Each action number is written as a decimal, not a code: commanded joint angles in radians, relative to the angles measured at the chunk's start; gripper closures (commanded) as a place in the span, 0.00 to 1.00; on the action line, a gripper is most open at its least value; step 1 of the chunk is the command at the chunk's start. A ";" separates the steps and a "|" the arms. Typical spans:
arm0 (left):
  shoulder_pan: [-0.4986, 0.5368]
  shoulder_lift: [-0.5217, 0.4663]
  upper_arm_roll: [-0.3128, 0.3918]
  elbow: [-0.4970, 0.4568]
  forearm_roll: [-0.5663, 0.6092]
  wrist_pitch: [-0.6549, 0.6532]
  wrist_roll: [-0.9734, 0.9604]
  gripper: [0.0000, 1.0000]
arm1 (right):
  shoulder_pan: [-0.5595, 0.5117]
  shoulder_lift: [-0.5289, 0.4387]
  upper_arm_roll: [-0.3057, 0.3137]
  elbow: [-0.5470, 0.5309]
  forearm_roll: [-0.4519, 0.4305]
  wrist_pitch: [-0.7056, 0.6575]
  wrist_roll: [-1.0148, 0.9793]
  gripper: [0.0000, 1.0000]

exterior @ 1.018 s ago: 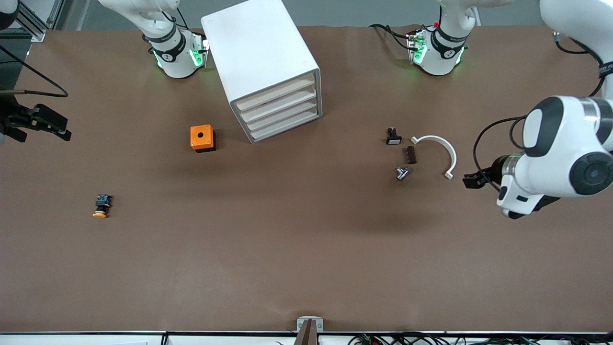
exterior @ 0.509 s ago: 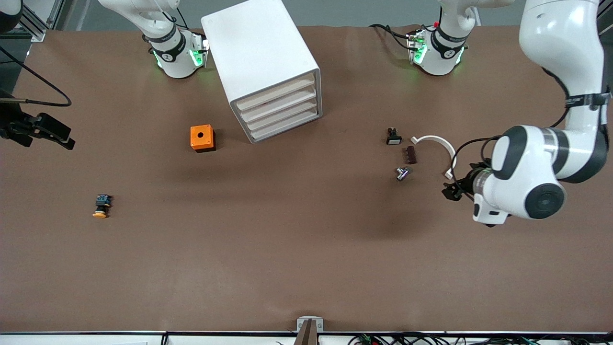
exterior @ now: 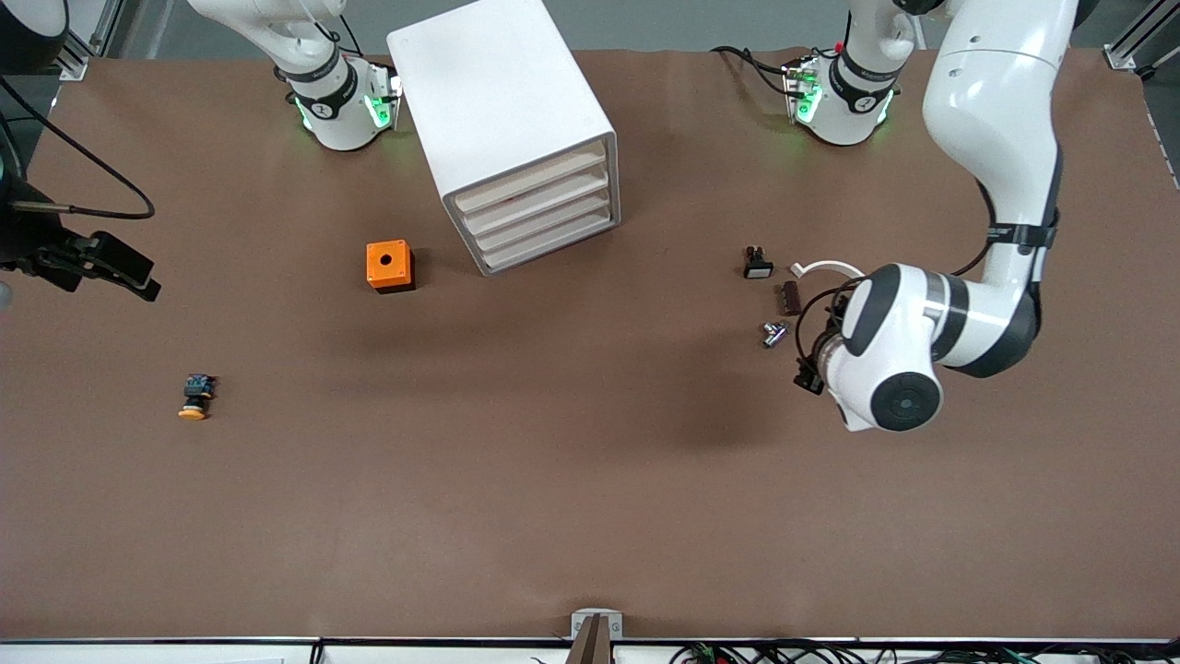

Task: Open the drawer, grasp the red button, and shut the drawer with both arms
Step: 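Move the left gripper toward the handle of the white cabinet drawer, then pull the drawer open with the left gripper while the right gripper approaches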

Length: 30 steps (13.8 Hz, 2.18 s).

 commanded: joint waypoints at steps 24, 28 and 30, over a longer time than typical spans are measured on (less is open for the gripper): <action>-0.372 0.193 0.007 0.030 -0.929 -0.014 -0.781 0.33 | 0.274 0.127 -0.003 0.028 0.001 -0.002 0.707 0.00; -0.398 0.199 0.007 0.028 -0.929 -0.014 -0.824 0.33 | 0.314 0.131 -0.002 0.020 0.016 -0.002 0.856 0.00; -0.400 0.198 0.007 0.030 -0.929 -0.014 -0.859 0.37 | 0.338 0.134 -0.002 0.017 0.016 -0.002 0.883 0.00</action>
